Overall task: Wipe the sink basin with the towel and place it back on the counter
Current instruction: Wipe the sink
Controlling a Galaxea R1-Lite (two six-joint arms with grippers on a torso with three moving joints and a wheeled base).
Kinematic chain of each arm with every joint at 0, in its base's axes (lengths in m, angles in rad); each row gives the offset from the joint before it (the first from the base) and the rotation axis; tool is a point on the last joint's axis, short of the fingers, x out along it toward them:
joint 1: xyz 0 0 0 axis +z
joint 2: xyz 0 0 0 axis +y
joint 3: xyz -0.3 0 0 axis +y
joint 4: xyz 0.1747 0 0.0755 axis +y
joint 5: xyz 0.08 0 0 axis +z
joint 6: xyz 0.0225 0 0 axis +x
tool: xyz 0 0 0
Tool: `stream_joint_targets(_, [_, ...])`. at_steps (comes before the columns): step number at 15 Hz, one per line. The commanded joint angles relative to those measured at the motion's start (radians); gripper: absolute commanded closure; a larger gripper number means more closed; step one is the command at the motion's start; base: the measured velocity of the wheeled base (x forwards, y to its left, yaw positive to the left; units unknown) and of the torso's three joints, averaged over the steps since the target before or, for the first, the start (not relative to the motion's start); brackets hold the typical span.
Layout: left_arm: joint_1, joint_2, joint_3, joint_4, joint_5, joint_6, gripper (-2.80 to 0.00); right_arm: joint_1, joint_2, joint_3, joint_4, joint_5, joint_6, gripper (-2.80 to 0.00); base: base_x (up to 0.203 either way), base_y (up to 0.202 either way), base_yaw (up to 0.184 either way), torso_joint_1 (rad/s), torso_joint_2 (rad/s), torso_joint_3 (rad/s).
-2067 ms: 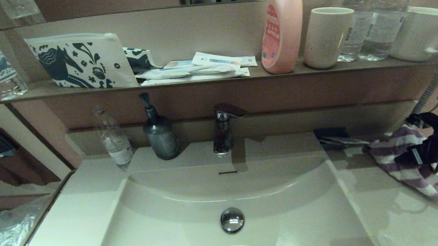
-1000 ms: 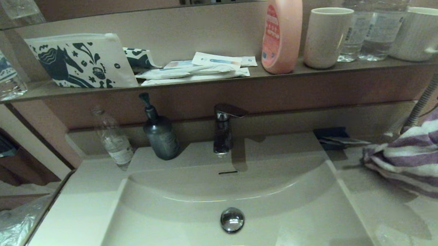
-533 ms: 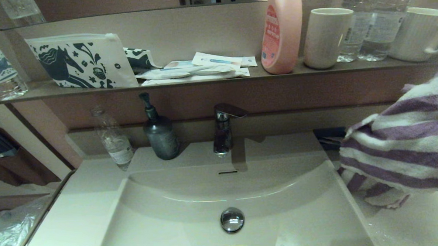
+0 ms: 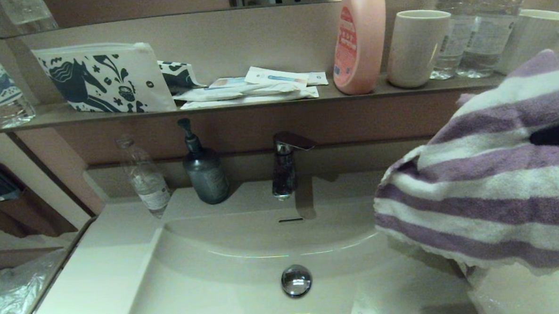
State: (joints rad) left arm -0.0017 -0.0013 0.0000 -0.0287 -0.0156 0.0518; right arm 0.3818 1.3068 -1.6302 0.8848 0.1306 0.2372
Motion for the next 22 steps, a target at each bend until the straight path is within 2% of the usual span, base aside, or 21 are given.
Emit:
stream_joint_targets(1, [0.000,0.001,0.000,0.000,0.000,0.000,0.00,0.098,0.048,-0.008,0.003,0.000,0.054,0.00,0.000,0.000,0.000,0.000,0.00,0.000])
stream_joint_targets(4, [0.000,0.001,0.000,0.000,0.000,0.000,0.00,0.241,0.140,-0.019,-0.031,-0.026,0.116,0.00,0.000,0.000,0.000,0.000,0.00,0.000])
stream_joint_targets(8, [0.000,0.001,0.000,0.000,0.000,0.000,0.00,0.373,0.287,-0.023,-0.137,-0.061,0.170,0.00,0.000,0.000,0.000,0.000,0.00,0.000])
stream_joint_targets(10, [0.000,0.001,0.000,0.000,0.000,0.000,0.00,0.421,0.322,-0.016,-0.141,-0.078,0.210,0.00,0.000,0.000,0.000,0.000,0.00,0.000])
stream_joint_targets(12, [0.000,0.001,0.000,0.000,0.000,0.000,0.00,0.439,0.338,0.015,-0.106,-0.112,0.230,0.00,0.000,0.000,0.000,0.000,0.00,0.000])
stream_joint_targets(14, [0.000,0.001,0.000,0.000,0.000,0.000,0.00,0.440,0.359,0.063,-0.057,-0.219,0.230,0.00,0.000,0.000,0.000,0.000,0.00,0.000])
stream_joint_targets(17, [0.000,0.001,0.000,0.000,0.000,0.000,0.00,0.440,0.382,0.153,-0.021,-0.338,0.229,0.00,0.000,0.000,0.000,0.000,0.00,0.000])
stream_joint_targets(20, [0.000,0.001,0.000,0.000,0.000,0.000,0.00,0.440,0.419,0.256,-0.026,-0.358,0.240,0.00,0.000,0.000,0.000,0.000,0.00,0.000])
stream_joint_targets(22, [0.000,0.001,0.000,0.000,0.000,0.000,0.00,0.440,0.466,0.319,-0.050,-0.361,0.281,0.00,0.000,0.000,0.000,0.000,0.00,0.000])
